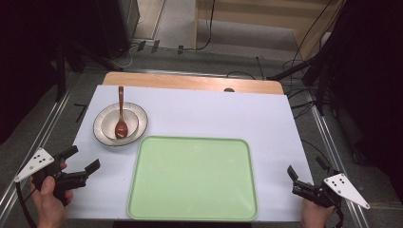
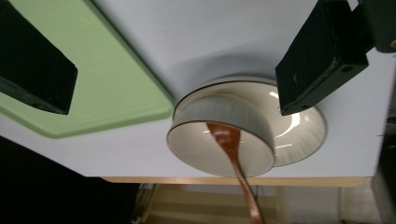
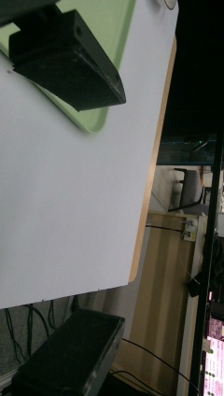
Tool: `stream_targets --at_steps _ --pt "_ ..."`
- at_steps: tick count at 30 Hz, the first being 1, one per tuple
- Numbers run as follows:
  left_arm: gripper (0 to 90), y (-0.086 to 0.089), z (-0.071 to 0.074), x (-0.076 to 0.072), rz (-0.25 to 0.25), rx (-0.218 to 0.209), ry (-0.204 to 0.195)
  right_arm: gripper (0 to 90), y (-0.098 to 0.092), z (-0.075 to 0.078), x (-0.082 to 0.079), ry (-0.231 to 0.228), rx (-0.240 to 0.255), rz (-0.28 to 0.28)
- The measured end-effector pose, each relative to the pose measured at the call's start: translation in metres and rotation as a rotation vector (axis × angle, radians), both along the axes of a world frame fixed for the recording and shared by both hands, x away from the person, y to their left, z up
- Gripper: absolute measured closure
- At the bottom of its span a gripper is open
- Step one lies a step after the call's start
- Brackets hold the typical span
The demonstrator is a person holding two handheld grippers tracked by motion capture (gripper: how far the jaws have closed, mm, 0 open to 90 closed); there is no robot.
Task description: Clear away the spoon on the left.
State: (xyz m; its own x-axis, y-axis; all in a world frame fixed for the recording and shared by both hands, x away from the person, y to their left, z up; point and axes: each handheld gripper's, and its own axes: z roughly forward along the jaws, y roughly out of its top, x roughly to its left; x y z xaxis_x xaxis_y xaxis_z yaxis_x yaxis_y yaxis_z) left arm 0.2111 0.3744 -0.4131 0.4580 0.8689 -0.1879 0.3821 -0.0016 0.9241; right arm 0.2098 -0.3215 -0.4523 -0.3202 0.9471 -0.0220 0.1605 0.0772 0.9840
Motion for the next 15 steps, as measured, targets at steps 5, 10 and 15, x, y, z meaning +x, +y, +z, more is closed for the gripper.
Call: stream_targets --at_steps 5,10,15 --pt "0.0 -0.008 0.004 0.011 -0.019 -0.002 0.013 0.0 0.000 0.000 0.000 -0.001 0.001 0.000" --pt "0.0 -0.015 0.011 0.024 0.000 -0.007 0.005 0.0 0.000 0.000 0.000 0.001 -0.002 -0.002" --pt "0.0 -0.023 0.015 0.037 -0.021 -0.002 0.012 0.0 0.000 0.000 0.000 0.001 0.000 -0.004"
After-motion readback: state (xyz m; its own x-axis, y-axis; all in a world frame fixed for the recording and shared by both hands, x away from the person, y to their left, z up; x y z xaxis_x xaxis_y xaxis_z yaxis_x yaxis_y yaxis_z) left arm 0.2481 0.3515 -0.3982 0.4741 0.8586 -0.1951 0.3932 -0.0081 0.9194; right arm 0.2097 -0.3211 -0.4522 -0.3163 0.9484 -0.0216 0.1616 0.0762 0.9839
